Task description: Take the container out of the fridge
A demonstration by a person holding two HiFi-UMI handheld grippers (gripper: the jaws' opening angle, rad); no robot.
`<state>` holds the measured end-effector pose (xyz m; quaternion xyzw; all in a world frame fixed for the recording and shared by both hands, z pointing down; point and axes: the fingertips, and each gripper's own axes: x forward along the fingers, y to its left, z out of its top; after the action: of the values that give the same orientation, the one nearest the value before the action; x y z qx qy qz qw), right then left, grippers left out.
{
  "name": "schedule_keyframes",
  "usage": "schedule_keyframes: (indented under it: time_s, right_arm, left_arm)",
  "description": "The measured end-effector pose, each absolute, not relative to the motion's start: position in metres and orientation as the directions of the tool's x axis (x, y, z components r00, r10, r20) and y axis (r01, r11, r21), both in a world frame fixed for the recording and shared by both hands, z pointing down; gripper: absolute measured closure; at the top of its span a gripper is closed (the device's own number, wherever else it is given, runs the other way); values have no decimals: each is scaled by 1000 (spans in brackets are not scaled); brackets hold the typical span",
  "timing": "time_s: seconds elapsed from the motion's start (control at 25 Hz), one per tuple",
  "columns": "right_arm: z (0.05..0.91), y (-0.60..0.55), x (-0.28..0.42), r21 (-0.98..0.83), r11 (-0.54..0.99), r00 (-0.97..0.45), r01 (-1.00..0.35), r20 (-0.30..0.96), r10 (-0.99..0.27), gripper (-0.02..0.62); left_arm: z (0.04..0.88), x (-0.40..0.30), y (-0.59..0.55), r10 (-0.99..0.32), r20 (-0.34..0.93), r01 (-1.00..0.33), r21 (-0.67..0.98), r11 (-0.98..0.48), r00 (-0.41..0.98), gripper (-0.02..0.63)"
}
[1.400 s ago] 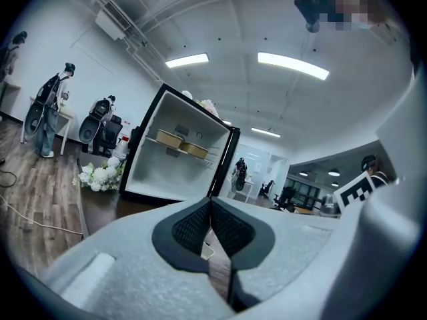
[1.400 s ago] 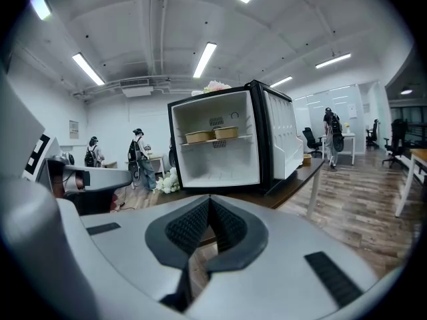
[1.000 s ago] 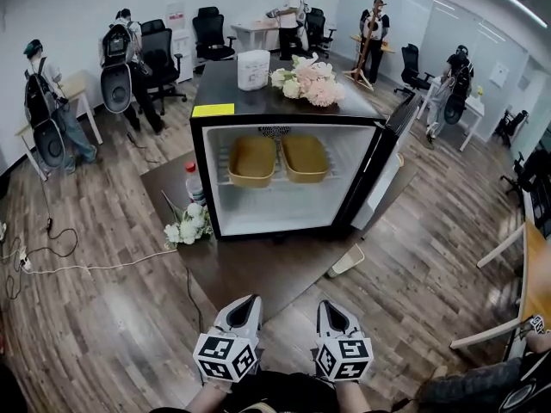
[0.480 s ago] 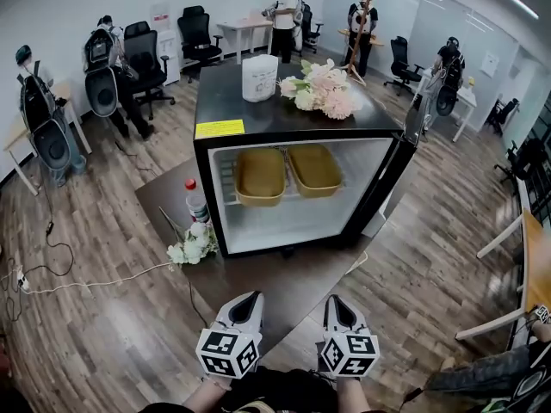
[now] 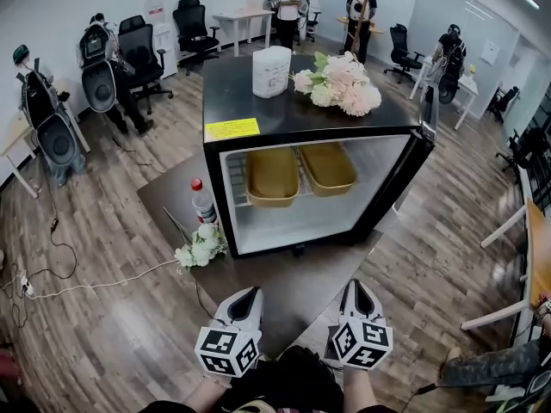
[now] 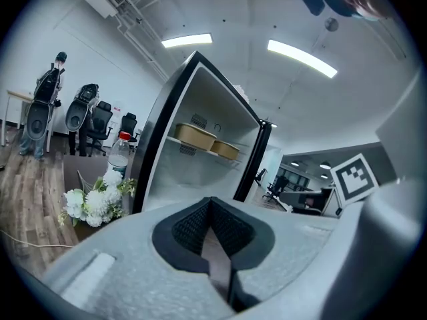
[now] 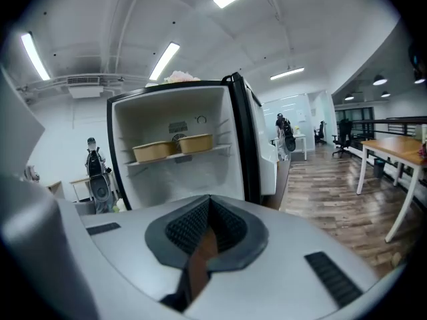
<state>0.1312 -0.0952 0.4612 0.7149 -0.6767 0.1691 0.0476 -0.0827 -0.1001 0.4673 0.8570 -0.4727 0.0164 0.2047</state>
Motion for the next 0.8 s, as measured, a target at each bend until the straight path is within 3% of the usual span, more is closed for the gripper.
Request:
schedule_keyframes:
  time_s: [0.4, 0.52, 0.8]
  right_arm:
    - [404, -153, 147, -169, -31, -9, -985, 233, -972, 584]
    - [387, -176, 146, -183, 18, -60, -983, 225, -973, 505]
    - [353, -226, 149, -189, 84, -122, -978, 198, -973, 432]
  left_arm:
    - [453, -75, -110, -809, 193, -812, 336, -477, 555, 597]
    - [448, -71, -118, -813, 184, -812, 337, -476, 553, 597]
    - [443, -68, -134, -833, 168, -824, 344, -451, 527, 597]
